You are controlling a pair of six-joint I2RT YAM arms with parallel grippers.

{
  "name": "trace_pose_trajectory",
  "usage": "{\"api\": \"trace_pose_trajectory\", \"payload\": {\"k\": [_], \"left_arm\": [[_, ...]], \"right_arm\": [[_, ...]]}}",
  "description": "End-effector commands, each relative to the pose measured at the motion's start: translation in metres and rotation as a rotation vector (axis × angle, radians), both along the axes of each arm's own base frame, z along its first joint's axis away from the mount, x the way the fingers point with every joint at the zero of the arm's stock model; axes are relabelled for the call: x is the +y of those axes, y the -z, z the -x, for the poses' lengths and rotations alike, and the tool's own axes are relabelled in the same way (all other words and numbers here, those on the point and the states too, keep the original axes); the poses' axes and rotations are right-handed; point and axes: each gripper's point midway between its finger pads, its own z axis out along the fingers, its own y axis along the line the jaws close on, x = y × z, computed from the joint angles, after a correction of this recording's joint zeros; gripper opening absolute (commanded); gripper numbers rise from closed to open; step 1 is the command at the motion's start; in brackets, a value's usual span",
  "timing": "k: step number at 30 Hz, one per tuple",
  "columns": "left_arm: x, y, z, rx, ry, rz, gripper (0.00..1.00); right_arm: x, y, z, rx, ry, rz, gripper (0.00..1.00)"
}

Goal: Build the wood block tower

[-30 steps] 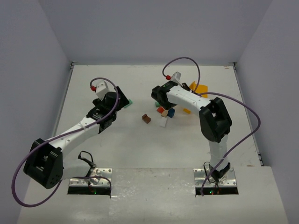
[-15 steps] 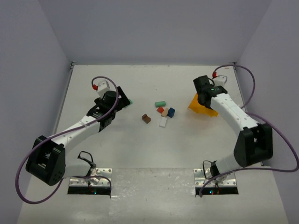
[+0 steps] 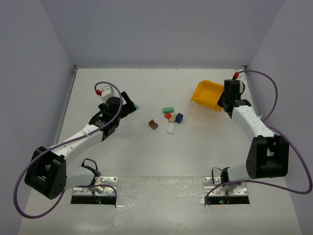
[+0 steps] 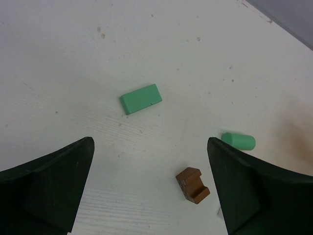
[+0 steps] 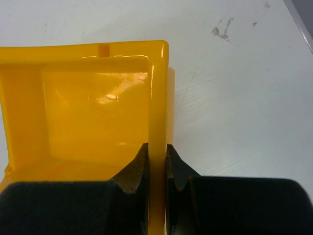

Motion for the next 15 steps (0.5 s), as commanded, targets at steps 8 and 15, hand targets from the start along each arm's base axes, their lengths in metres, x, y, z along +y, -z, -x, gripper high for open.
{"api": "trace_pose_trajectory", "payload": {"k": [8, 15], "left_arm": [[-0.001, -0.016, -0.007, -0.07, 0.013, 0.02, 1.0], [-0.007, -0.014, -0.008, -0.06, 0.044, 0.032, 1.0]], "right_arm": [[-0.077, 0.0, -0.038, -0.126, 0.221, -0.084, 0.05], [-0.09, 0.036, -0.027, -0.074, 0.307, -0.098, 0.18]]}}
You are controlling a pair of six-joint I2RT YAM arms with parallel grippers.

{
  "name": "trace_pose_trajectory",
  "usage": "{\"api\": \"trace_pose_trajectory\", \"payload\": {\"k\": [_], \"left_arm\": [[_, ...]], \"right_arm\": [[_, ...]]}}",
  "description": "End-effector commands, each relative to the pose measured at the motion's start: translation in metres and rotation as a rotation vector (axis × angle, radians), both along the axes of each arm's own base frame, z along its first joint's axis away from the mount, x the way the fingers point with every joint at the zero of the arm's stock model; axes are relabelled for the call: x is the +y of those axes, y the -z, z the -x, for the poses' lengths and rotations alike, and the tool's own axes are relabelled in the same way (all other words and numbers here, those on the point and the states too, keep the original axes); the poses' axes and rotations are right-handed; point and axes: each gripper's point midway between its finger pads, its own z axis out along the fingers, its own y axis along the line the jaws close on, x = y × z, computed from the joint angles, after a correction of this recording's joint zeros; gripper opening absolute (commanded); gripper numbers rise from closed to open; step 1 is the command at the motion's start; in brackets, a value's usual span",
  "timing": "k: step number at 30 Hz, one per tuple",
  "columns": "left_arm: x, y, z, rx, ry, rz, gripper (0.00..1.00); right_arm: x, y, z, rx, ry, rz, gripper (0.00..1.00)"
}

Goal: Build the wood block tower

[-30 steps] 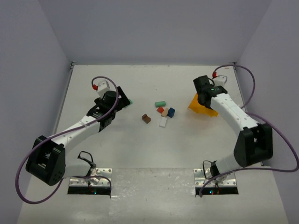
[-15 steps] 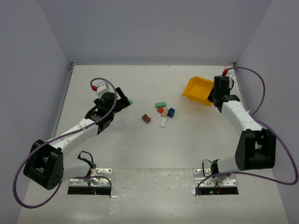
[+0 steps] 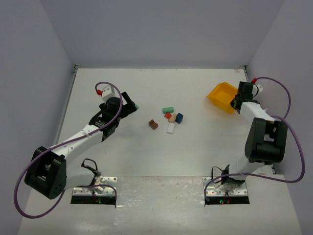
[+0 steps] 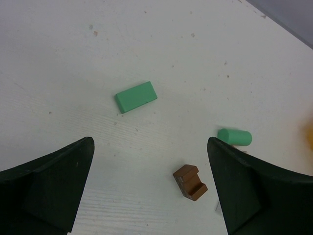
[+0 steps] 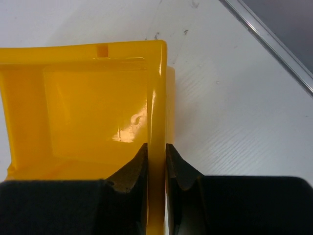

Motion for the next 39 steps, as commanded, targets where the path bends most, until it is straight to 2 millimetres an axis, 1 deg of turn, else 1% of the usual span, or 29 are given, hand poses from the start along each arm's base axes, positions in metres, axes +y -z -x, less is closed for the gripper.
{"api": "trace_pose_trajectory", "payload": {"k": [1, 2, 4, 6, 8, 11, 12, 13, 14, 15, 16, 17, 18, 21, 22, 23, 27, 29, 32, 33, 37, 39], "left_arm": [[-0.004, -0.015, -0.008, -0.051, 0.019, 0.022, 1.0], [-0.004, -0.014, -0.007, -0.048, 0.02, 0.024, 1.0], [-0.005, -0.014, -0.006, -0.044, 0.027, 0.027, 1.0], [-0.006, -0.015, -0.005, -0.039, 0.033, 0.027, 1.0], [-0.006, -0.014, -0.005, -0.038, 0.037, 0.029, 1.0], [-0.008, -0.016, -0.005, -0.044, 0.047, 0.033, 1.0], [-0.008, -0.016, -0.004, -0.043, 0.05, 0.033, 1.0], [-0.009, -0.017, -0.004, -0.045, 0.052, 0.032, 1.0], [-0.009, -0.017, -0.005, -0.047, 0.055, 0.032, 1.0], [-0.009, -0.016, -0.005, -0.048, 0.058, 0.031, 1.0], [-0.01, -0.016, -0.005, -0.049, 0.063, 0.03, 1.0], [-0.011, -0.016, -0.005, -0.051, 0.069, 0.029, 1.0], [-0.011, -0.015, -0.005, -0.052, 0.073, 0.029, 1.0], [-0.014, -0.013, -0.003, -0.046, 0.087, 0.036, 1.0], [-0.015, -0.011, -0.002, -0.042, 0.088, 0.041, 1.0], [-0.015, -0.009, -0.001, -0.037, 0.083, 0.049, 1.0], [-0.012, -0.003, 0.001, -0.015, 0.072, 0.04, 1.0], [-0.011, -0.003, 0.002, -0.016, 0.069, 0.041, 1.0], [-0.012, -0.003, 0.002, -0.027, 0.074, 0.043, 1.0], [-0.012, -0.004, 0.002, -0.029, 0.075, 0.046, 1.0], [-0.014, -0.002, 0.003, -0.029, 0.089, 0.047, 1.0], [-0.013, -0.002, 0.003, -0.031, 0.092, 0.041, 1.0]], "right_arm": [[-0.005, -0.006, -0.015, -0.086, 0.053, -0.014, 0.21], [-0.004, -0.005, -0.014, -0.084, 0.053, -0.019, 0.25], [-0.004, -0.002, -0.013, -0.077, 0.048, -0.019, 0.35], [-0.001, -0.002, -0.01, -0.076, 0.04, -0.026, 0.54], [0.002, -0.003, -0.008, -0.082, 0.025, -0.036, 0.69], [0.01, -0.011, -0.002, -0.098, -0.023, -0.041, 0.85], [0.011, -0.017, -0.004, -0.118, -0.043, -0.036, 0.88], [0.017, -0.026, -0.005, -0.147, -0.075, -0.04, 0.94], [0.023, -0.029, 0.0, -0.155, -0.113, -0.046, 0.99], [0.028, -0.033, 0.001, -0.169, -0.142, -0.049, 0.99], [0.037, -0.041, 0.003, -0.197, -0.186, -0.065, 0.99], [0.05, -0.045, 0.008, -0.222, -0.245, -0.089, 0.99], [0.058, -0.044, 0.012, -0.235, -0.289, -0.101, 0.99], [0.093, -0.055, 0.016, -0.29, -0.441, -0.115, 0.99], [0.109, -0.048, 0.023, -0.272, -0.489, -0.119, 0.99], [0.133, -0.046, 0.026, -0.26, -0.562, -0.112, 0.99], [0.181, -0.035, 0.041, -0.228, -0.726, 0.009, 0.99], [0.206, -0.027, 0.05, -0.23, -0.836, 0.027, 0.99], [0.233, -0.019, 0.061, -0.248, -0.977, 0.059, 0.99], [0.238, -0.014, 0.064, -0.244, -1.009, 0.073, 0.99], [0.265, -0.009, 0.07, -0.245, -1.158, 0.179, 0.99], [0.272, -0.004, 0.071, -0.236, -1.194, 0.22, 0.99]]}}
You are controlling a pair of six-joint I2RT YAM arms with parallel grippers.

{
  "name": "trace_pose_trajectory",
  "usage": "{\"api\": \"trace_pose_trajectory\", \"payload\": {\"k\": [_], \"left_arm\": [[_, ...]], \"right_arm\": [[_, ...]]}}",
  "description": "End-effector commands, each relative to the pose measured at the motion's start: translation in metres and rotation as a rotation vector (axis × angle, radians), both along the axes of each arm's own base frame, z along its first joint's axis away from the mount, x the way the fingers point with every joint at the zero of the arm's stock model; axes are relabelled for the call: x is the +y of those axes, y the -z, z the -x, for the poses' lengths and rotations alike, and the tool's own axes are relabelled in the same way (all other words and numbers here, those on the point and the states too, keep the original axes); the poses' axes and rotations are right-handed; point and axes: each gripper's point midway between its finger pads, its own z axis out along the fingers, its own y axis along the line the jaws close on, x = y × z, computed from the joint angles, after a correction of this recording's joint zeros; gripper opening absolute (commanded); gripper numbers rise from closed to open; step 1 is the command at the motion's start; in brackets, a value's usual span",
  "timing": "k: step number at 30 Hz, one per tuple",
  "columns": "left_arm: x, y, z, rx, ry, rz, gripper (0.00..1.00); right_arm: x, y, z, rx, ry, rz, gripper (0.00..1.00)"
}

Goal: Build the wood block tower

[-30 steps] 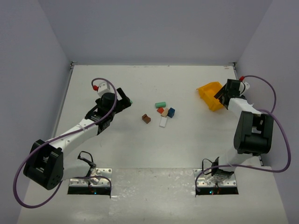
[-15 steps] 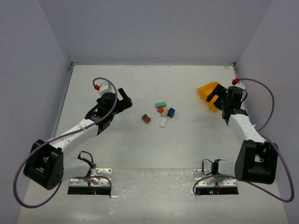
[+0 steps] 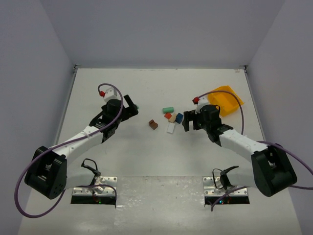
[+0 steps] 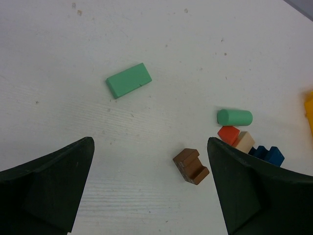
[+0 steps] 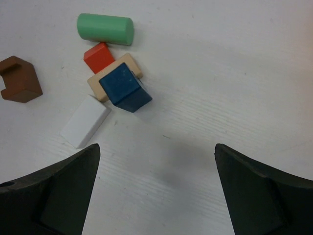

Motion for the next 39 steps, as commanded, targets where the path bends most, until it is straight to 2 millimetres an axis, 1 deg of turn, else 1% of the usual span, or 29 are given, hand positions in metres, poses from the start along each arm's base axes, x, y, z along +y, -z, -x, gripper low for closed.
{"api": "trace_pose_trajectory", "payload": {"k": [1, 3, 4, 5, 8, 9, 12, 14, 15, 17, 21, 23, 27, 32, 39], "left_arm": [[0.001, -0.015, -0.005, -0.063, 0.0, 0.024, 1.0], [0.002, -0.015, -0.005, -0.069, -0.009, 0.019, 1.0], [0.002, -0.016, -0.005, -0.071, -0.01, 0.019, 1.0], [0.003, -0.016, -0.005, -0.07, -0.011, 0.018, 1.0], [0.002, -0.016, -0.005, -0.071, -0.005, 0.02, 1.0], [0.002, -0.016, -0.006, -0.07, -0.007, 0.018, 1.0], [0.005, -0.016, -0.007, -0.074, -0.02, 0.01, 1.0], [0.005, -0.015, -0.006, -0.072, -0.02, 0.009, 1.0], [0.005, -0.015, -0.007, -0.071, -0.022, 0.008, 1.0], [0.005, -0.015, -0.007, -0.069, -0.021, 0.008, 1.0], [0.004, -0.014, -0.007, -0.066, -0.019, 0.01, 1.0], [0.004, -0.013, -0.006, -0.063, -0.015, 0.011, 1.0], [0.005, -0.013, -0.006, -0.064, -0.018, 0.008, 1.0], [0.004, -0.012, -0.005, -0.062, -0.015, 0.011, 1.0], [0.003, -0.013, -0.006, -0.064, -0.011, 0.008, 1.0]], "right_arm": [[0.023, -0.018, -0.016, -0.163, -0.132, 0.089, 0.99], [0.023, -0.013, -0.019, -0.166, -0.129, 0.112, 0.99], [0.021, -0.008, -0.02, -0.152, -0.121, 0.128, 0.99], [0.022, -0.008, -0.022, -0.15, -0.121, 0.133, 0.99], [0.029, -0.001, -0.02, -0.101, -0.128, 0.16, 0.99], [0.029, 0.001, -0.021, -0.095, -0.109, 0.183, 0.99], [0.041, 0.003, -0.014, -0.089, -0.092, 0.234, 0.99], [0.044, 0.006, -0.007, -0.038, -0.043, 0.22, 0.99], [0.05, 0.003, -0.007, -0.022, -0.02, 0.195, 0.99], [0.058, 0.002, -0.003, -0.008, 0.012, 0.181, 0.99], [0.054, -0.005, -0.007, -0.022, 0.1, 0.234, 0.99], [0.054, -0.004, -0.008, -0.012, 0.112, 0.238, 0.99], [0.055, 0.009, -0.004, 0.056, 0.107, 0.27, 0.99], [0.053, 0.009, -0.004, 0.058, 0.117, 0.272, 0.99], [0.067, 0.014, -0.001, 0.103, 0.066, 0.248, 0.99]]}}
